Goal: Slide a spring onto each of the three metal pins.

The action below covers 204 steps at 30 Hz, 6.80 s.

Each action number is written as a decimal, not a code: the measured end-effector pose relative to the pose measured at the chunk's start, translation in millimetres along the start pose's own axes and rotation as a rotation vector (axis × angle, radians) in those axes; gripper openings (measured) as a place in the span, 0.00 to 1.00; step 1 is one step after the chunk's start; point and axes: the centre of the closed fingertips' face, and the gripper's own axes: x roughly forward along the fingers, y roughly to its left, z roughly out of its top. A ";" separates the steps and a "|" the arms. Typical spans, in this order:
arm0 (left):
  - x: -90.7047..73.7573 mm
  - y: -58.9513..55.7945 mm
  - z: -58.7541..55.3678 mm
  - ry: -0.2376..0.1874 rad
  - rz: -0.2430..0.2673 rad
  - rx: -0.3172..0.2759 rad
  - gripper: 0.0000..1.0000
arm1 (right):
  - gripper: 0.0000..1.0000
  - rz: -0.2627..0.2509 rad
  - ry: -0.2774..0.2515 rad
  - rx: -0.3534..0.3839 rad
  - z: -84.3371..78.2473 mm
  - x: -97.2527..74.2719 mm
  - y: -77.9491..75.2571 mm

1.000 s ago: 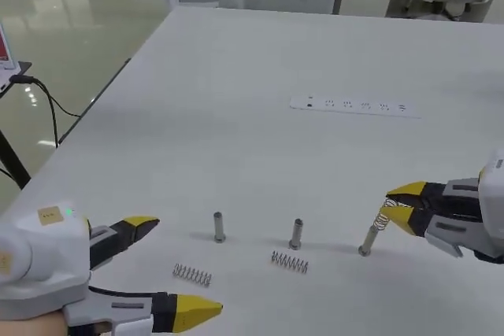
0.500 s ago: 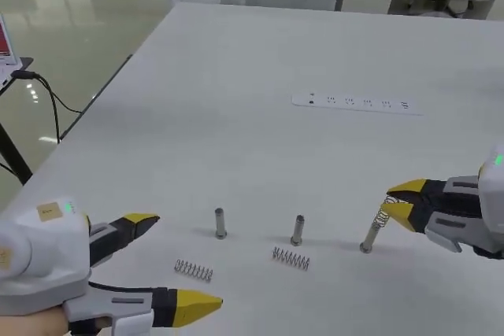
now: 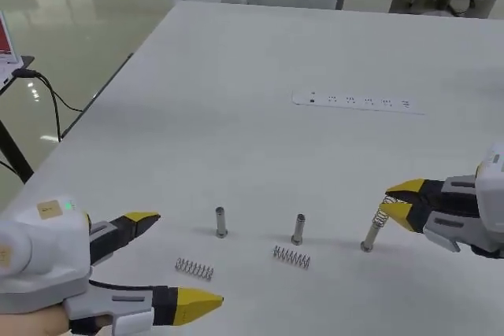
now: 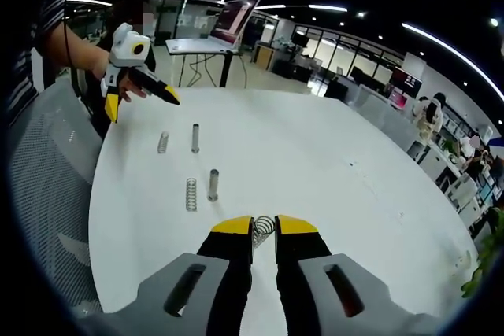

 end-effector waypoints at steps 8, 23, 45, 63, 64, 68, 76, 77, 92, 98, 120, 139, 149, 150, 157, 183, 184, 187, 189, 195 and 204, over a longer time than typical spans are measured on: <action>-0.9 0.4 -1.1 0.002 0.001 -0.002 0.96 | 0.07 0.001 0.007 0.000 -1.5 0.8 1.1; -3.6 1.8 -3.3 0.004 0.005 -0.013 0.94 | 0.08 0.024 0.052 -0.003 -20.4 14.3 6.6; -6.4 2.0 0.5 -0.010 0.012 -0.023 0.94 | 0.08 0.061 0.119 -0.020 -48.1 33.6 16.0; -5.7 2.3 7.3 -0.014 -0.002 -0.007 0.94 | 0.11 0.045 0.079 -0.008 -30.8 19.5 12.3; -5.7 2.0 7.4 -0.013 -0.003 -0.007 0.94 | 0.11 0.044 0.078 0.007 -29.8 19.2 12.2; -4.9 0.3 8.6 -0.012 -0.009 -0.005 0.94 | 0.10 0.038 0.061 0.038 -25.3 17.3 12.0; -4.2 -2.3 8.3 -0.005 -0.020 0.001 0.94 | 0.09 0.041 0.024 0.077 -15.9 12.3 19.7; -4.2 -2.5 8.3 -0.005 -0.021 0.001 0.94 | 0.09 0.043 0.018 0.081 -14.0 11.2 21.1; -3.0 -2.5 8.1 -0.003 -0.025 -0.001 0.94 | 0.10 0.086 0.010 0.077 -6.8 9.0 41.8; -2.9 -2.2 6.8 -0.002 -0.025 -0.004 0.93 | 0.10 0.102 0.002 0.075 -2.5 8.8 49.7; -4.2 -3.7 5.7 -0.002 -0.024 -0.011 0.93 | 0.11 0.191 -0.018 0.037 20.2 33.4 83.2; -9.1 -2.1 6.5 -0.004 -0.015 -0.014 0.93 | 0.10 0.231 0.032 0.029 6.9 66.6 100.2; -10.0 -3.0 4.5 0.000 -0.015 -0.018 0.93 | 0.10 0.241 0.053 0.037 2.6 82.9 104.6; -10.2 -3.2 4.2 0.001 -0.015 -0.018 0.93 | 0.10 0.245 0.062 0.035 0.3 85.2 105.3; -11.1 -3.6 2.2 0.003 -0.016 -0.021 0.93 | 0.11 0.256 0.098 0.012 -10.4 91.5 105.9; -0.2 -27.7 -12.2 0.059 -0.102 -0.011 0.91 | 0.08 0.259 0.118 0.100 -25.3 81.5 102.6; 1.8 -29.4 -13.9 0.069 -0.107 -0.001 0.91 | 0.08 0.261 0.117 0.095 -24.4 79.8 102.6; 8.4 -33.9 -11.4 0.063 -0.122 -0.006 0.90 | 0.08 0.265 0.111 0.077 -22.7 73.0 101.3; 11.3 -36.6 -8.5 0.057 -0.131 -0.005 0.89 | 0.08 0.266 0.106 0.058 -20.7 68.5 100.1; 14.9 -40.9 -8.5 0.068 -0.152 0.012 0.88 | 0.08 0.277 0.082 0.038 -13.6 57.8 96.7; 19.8 -44.8 -11.0 0.080 -0.172 0.016 0.86 | 0.08 0.318 0.085 -0.070 -10.1 44.9 103.4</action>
